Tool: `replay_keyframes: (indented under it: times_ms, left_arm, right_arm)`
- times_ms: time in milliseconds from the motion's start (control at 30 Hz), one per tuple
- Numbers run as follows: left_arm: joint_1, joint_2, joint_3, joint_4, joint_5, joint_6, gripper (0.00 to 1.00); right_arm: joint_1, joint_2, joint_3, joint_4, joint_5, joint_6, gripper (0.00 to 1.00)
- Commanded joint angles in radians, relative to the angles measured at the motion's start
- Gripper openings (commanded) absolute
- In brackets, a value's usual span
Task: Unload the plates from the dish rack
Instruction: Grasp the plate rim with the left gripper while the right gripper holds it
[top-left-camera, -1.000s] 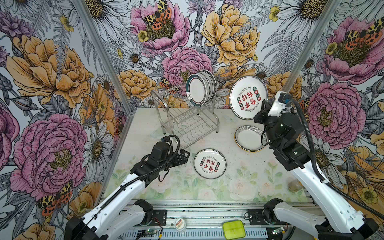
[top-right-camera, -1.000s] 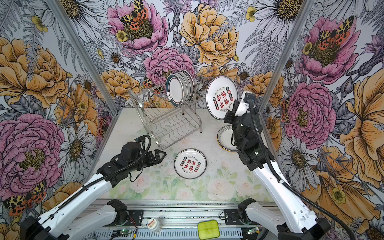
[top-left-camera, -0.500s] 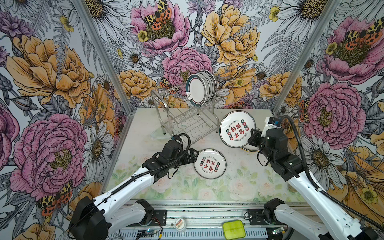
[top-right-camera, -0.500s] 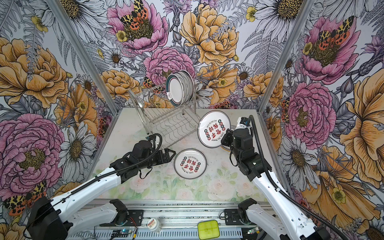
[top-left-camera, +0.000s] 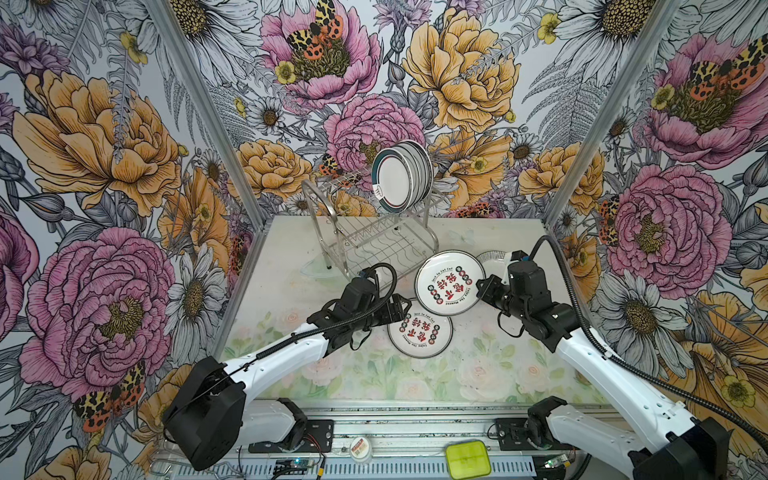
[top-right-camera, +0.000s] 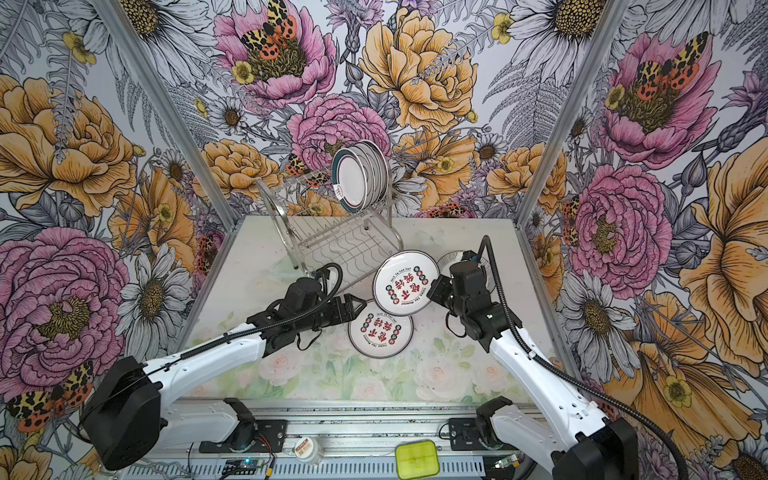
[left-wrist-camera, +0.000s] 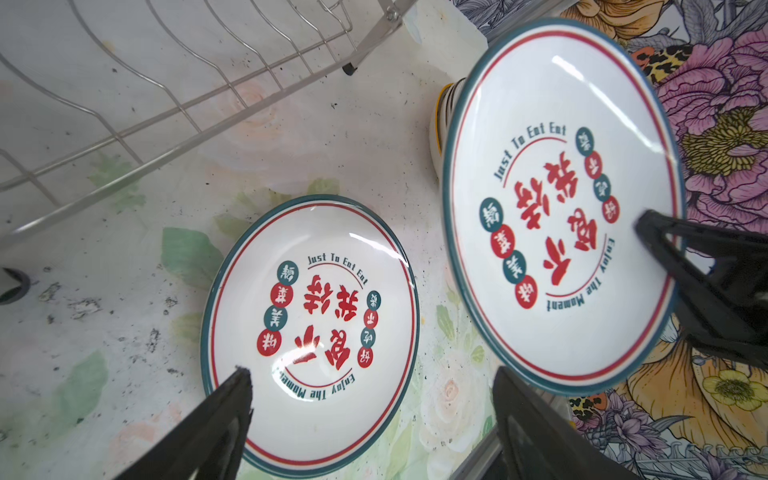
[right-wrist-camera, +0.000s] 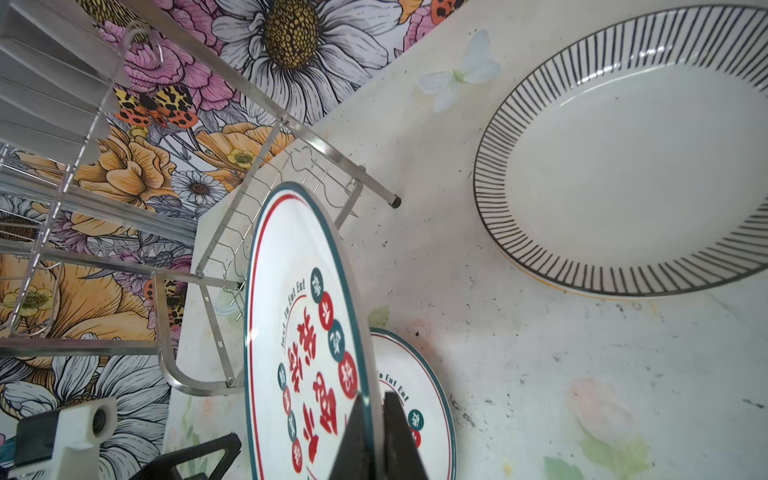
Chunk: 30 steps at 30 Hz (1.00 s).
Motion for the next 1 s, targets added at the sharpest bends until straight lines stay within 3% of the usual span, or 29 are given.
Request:
replay_keyframes:
  times_ms: [0,533,767,967]
  left_arm:
    - [-0.013,0.024,0.041,0.082,0.039,-0.016,0.89]
    - [-0.012,0.149,0.051,0.201,0.07,-0.078,0.72]
    - [-0.009,0.166,0.062,0.207,0.072,-0.071,0.52]
    - [-0.011,0.188,0.06,0.232,0.081,-0.083,0.43]
  right_arm:
    - [-0.01,0.003,-0.006,0.101,-0.056,0.043,0.0]
    - [-0.023,0.044,-0.143,0.312,-0.194,0.143,0.0]
    - [-0.023,0.044,-0.208,0.394,-0.233,0.19,0.0]
    - [-0.024,0.055,-0.231,0.432,-0.262,0.204,0.0]
